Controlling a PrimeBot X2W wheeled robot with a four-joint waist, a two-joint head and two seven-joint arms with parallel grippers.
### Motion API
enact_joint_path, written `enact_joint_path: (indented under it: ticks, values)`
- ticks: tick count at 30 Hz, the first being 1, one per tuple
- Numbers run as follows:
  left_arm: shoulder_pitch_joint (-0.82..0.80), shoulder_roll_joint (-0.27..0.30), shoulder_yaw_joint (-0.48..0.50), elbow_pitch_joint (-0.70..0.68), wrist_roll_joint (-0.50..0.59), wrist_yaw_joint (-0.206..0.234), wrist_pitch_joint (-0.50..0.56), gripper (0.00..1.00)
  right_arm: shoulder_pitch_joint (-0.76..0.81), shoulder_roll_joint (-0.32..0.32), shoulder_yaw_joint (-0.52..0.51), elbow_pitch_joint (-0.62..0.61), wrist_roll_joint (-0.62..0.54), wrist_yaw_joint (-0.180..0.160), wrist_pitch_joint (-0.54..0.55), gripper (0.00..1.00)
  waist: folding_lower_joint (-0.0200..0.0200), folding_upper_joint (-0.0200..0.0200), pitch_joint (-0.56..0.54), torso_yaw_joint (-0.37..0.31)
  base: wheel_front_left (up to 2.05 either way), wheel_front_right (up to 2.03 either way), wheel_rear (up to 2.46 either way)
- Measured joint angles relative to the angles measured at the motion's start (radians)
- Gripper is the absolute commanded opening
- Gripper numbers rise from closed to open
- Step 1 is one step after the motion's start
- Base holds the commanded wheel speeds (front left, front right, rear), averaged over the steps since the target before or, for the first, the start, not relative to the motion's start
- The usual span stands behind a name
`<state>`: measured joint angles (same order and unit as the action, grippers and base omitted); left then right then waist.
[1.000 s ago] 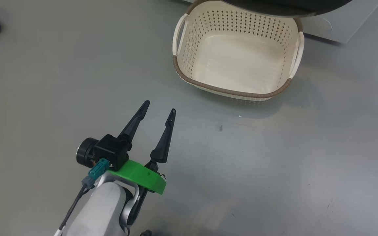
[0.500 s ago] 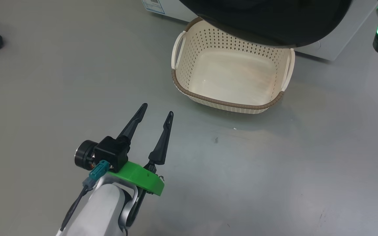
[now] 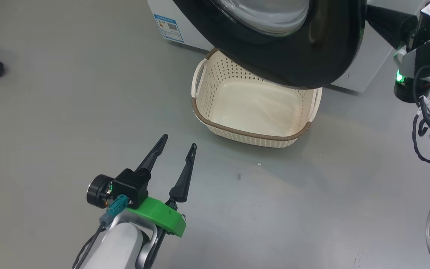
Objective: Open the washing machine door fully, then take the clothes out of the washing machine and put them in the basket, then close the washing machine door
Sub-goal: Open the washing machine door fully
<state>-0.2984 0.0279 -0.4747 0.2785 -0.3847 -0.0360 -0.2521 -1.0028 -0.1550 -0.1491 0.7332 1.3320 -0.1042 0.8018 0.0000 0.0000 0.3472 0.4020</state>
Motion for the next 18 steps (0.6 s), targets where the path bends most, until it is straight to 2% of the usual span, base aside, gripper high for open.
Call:
enact_joint_path:
  ticks: [18]
  values:
    - [0.052, 0.002, 0.0, 0.006, 0.008, -0.002, 0.0, 1.0, 0.085, 0.042, 0.043, -0.011, 0.014, -0.001, 0.061, 0.0, 0.0, 0.0, -0.073, -0.013, 0.0, 0.0, 0.0]
